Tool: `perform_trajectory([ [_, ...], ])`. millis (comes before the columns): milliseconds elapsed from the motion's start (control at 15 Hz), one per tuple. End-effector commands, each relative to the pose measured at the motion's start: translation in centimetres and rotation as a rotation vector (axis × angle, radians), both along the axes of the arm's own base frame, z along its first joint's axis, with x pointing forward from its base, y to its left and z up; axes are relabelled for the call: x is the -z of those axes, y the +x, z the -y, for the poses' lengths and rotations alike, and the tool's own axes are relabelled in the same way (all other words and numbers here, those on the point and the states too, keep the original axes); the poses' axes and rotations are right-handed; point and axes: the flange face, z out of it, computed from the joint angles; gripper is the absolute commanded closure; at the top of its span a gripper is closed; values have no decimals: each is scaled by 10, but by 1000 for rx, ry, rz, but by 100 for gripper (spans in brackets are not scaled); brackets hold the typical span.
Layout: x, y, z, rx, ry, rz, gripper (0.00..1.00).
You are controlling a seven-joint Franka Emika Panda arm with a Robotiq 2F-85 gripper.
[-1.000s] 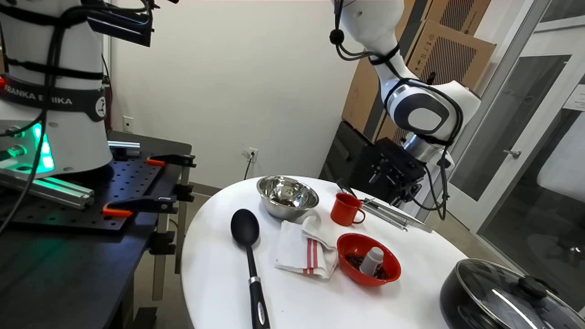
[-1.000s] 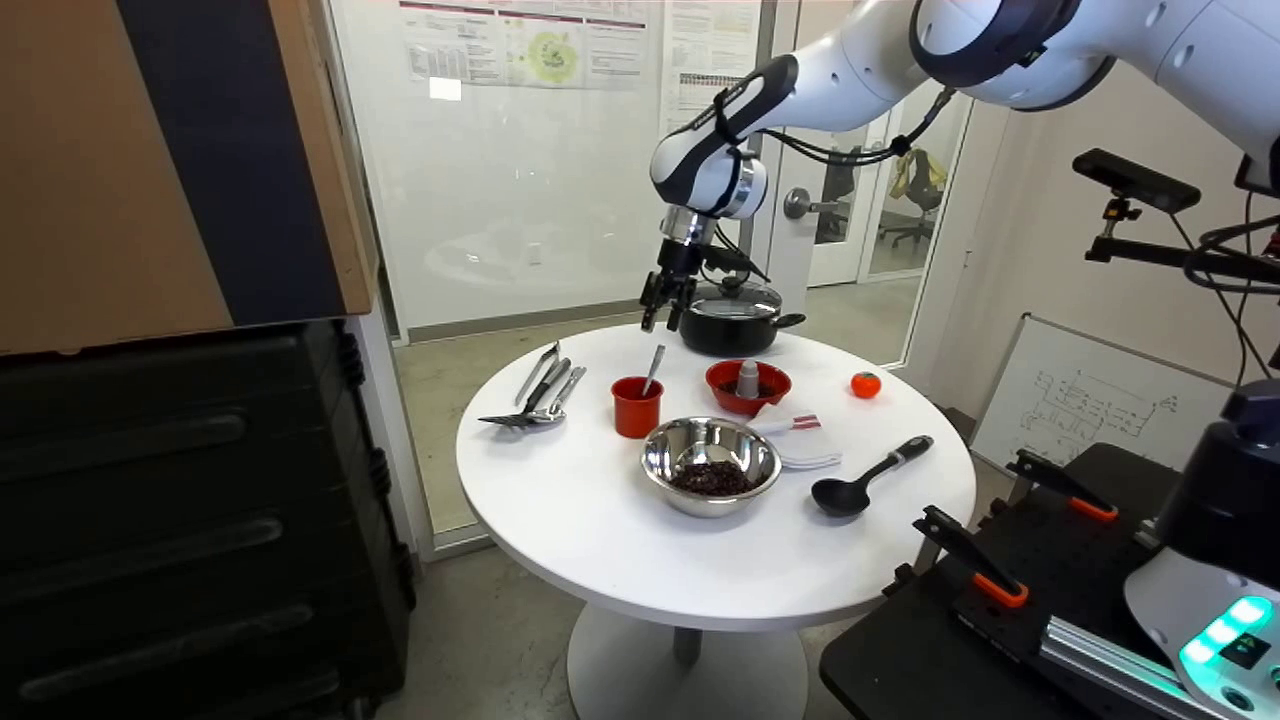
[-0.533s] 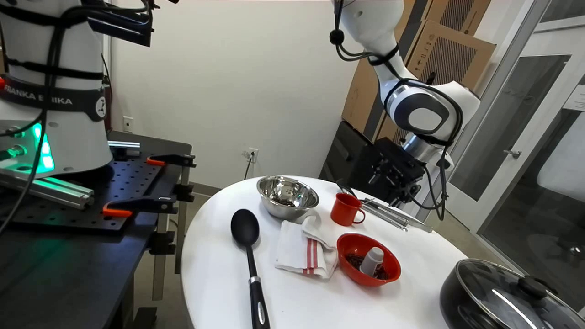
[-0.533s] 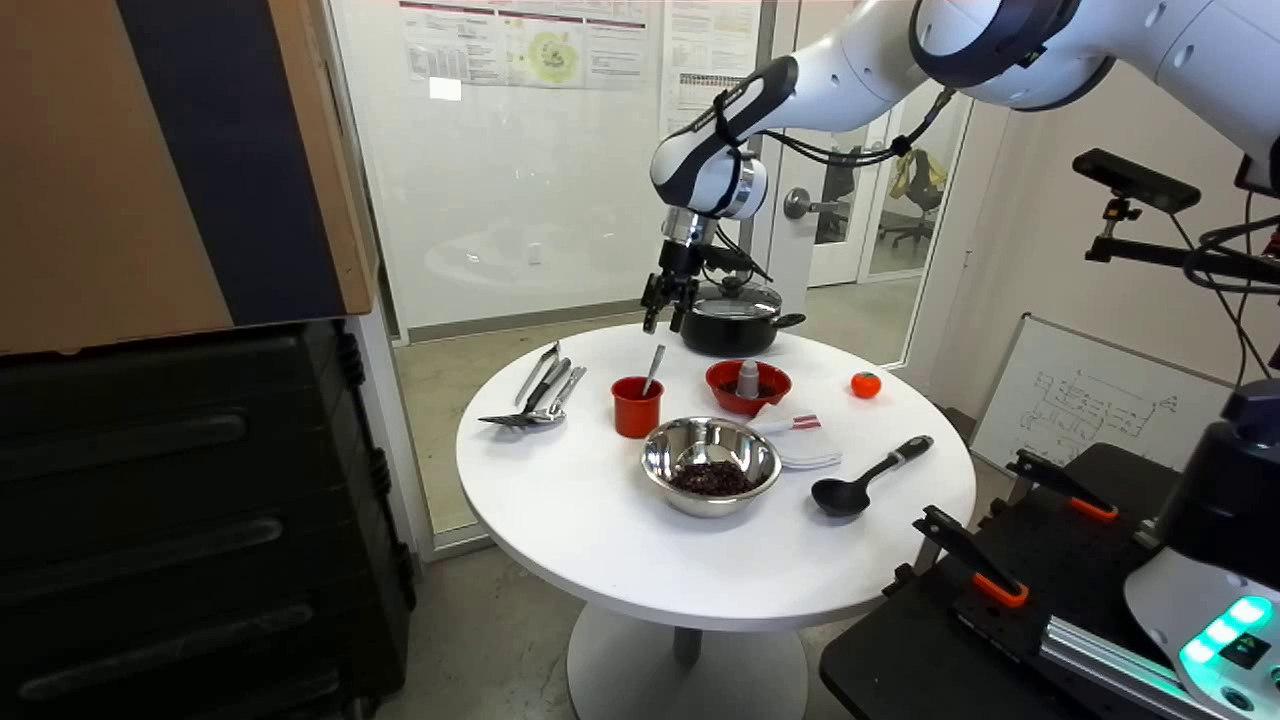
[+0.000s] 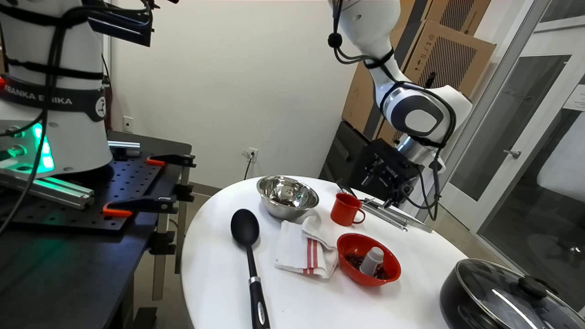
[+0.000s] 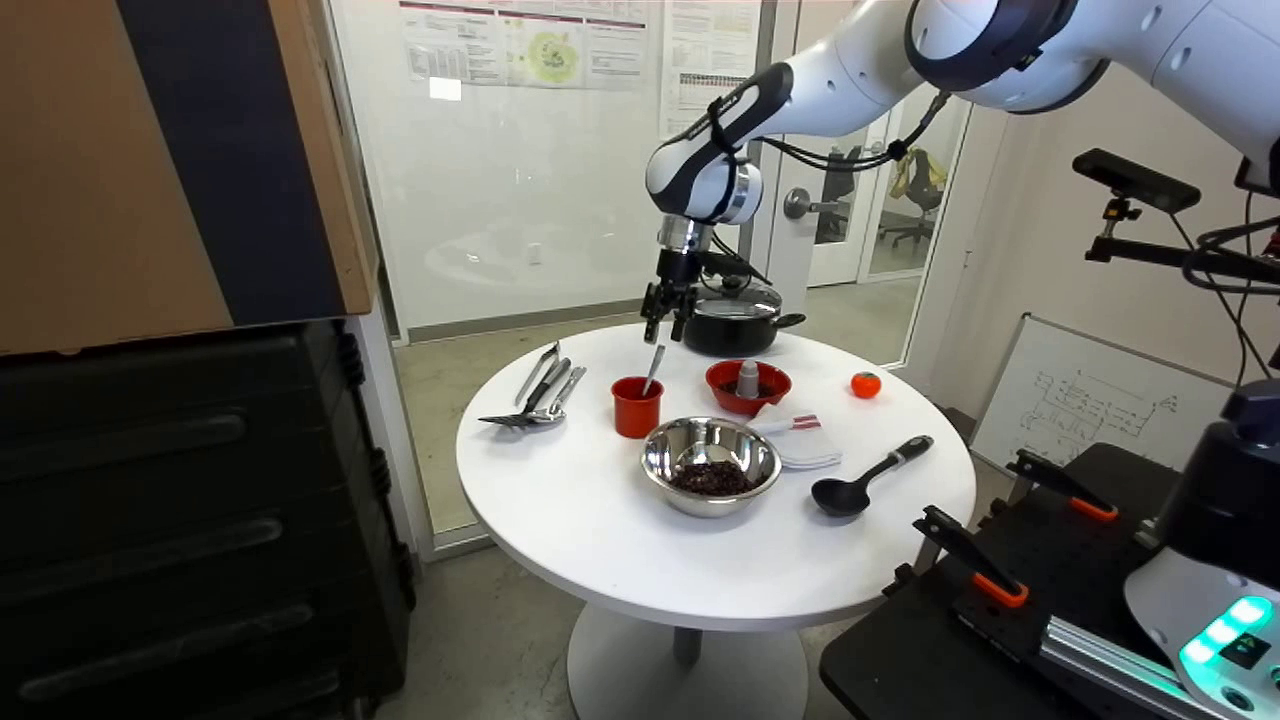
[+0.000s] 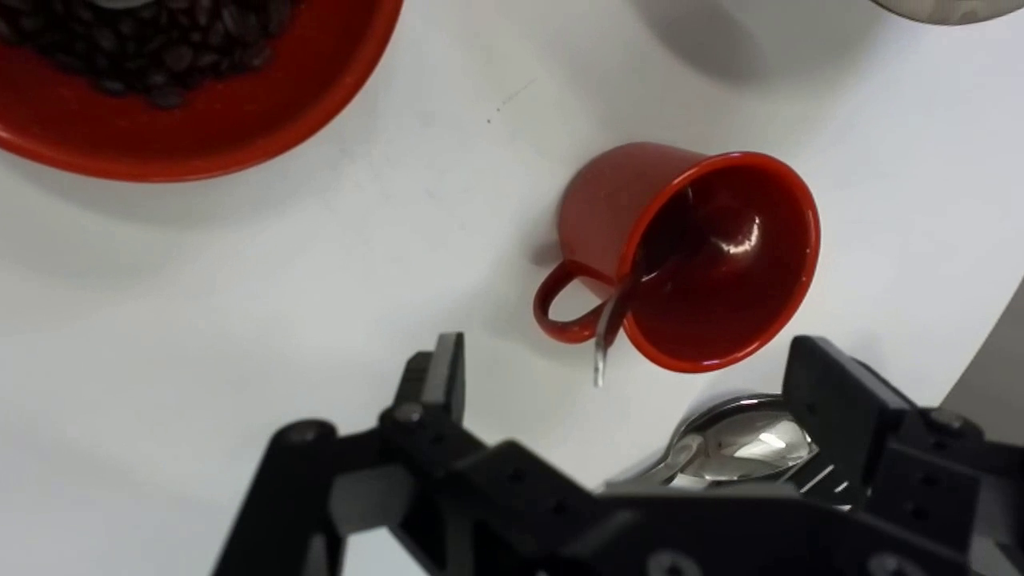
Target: Use the spoon in the mug to stir in the metal bowl
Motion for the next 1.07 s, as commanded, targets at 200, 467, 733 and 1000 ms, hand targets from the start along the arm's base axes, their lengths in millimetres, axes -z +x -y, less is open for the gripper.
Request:
perform_trajectory([
  [200,4,-1,-7,16,-46,-27,0],
  [467,4,-1,1,52,-59,-35,7],
  [733,4,0,3,70,-63,-38,43],
  [1000,4,1,0,71,-64,-35,73],
])
